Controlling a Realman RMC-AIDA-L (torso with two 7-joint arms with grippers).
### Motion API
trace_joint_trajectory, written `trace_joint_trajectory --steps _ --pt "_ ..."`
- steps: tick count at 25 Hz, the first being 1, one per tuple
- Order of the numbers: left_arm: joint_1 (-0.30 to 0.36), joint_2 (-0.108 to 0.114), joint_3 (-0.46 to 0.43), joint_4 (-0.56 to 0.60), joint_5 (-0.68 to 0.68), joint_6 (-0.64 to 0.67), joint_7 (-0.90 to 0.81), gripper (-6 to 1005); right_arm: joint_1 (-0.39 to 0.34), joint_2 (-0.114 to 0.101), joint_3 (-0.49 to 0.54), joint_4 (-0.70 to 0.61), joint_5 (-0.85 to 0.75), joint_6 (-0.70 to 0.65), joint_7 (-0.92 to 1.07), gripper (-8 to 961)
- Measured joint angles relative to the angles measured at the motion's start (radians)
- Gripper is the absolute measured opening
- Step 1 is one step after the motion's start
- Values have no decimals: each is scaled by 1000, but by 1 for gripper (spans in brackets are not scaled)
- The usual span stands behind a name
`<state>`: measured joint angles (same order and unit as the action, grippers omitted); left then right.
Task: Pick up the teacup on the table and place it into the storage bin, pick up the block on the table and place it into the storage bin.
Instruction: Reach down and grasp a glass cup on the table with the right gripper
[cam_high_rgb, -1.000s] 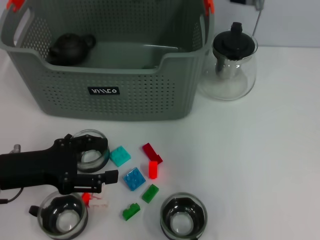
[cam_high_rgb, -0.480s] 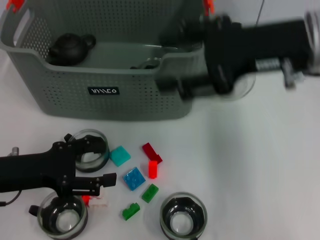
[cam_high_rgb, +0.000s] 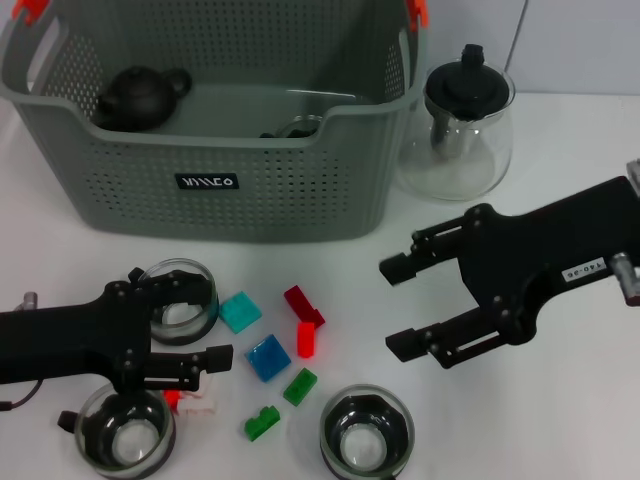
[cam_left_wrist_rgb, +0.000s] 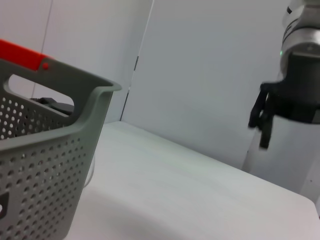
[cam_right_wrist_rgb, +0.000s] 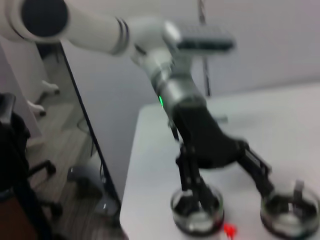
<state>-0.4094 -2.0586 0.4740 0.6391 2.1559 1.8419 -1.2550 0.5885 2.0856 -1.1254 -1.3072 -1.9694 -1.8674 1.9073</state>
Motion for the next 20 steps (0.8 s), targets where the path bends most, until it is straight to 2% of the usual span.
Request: trace_joint_trajectory --steps 5,11,20 --pt "-4 0 -9 -2 -5 6 0 865 74 3 -2 -22 -122 -25 240 779" --pt "-8 0 -23 -2 -5 -1 0 863 159 13 -62 9 -321 12 344 776" --pt "-7 2 -45 -3 -5 -5 0 861 213 14 -351 33 -379 97 453 749"
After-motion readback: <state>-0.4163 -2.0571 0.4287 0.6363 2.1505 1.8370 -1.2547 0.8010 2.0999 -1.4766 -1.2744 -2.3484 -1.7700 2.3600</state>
